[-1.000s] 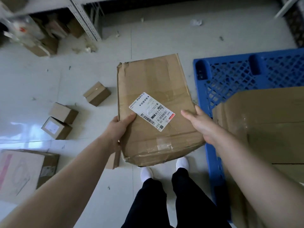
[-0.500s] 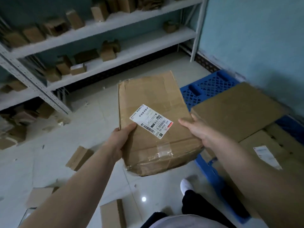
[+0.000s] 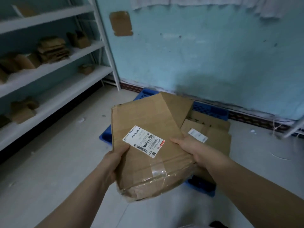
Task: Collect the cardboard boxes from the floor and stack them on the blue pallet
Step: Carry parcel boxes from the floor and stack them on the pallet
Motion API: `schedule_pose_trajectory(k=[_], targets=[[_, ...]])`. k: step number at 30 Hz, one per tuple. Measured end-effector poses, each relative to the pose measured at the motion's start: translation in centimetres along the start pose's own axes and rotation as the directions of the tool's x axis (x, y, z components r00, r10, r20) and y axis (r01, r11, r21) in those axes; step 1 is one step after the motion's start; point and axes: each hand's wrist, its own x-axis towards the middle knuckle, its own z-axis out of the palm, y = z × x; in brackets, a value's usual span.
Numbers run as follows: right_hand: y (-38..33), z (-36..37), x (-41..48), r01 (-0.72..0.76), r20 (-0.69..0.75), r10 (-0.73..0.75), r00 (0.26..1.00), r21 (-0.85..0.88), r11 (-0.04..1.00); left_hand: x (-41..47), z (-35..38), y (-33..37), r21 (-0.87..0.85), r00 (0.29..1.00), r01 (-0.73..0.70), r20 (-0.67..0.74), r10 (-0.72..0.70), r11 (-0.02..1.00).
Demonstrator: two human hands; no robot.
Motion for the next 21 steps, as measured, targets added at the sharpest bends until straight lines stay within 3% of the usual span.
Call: schedule_pose_trajectory(k=[9,21], targets=[[4.4,-15.0,-0.9,0.011,-0.130,-0.005,0.992,0.044,0.999,-1.5,15.6,-0.2,0.079,0.996,-0.005,0.093,-0.002,0.997],[11.4,-42.9,-3.1,0.028,-0.184,-0.006,0.983,0.115,0.993,-7.3,44.3,-4.2,0.155,0.978,0.063,0.187,-0.092,0.986]])
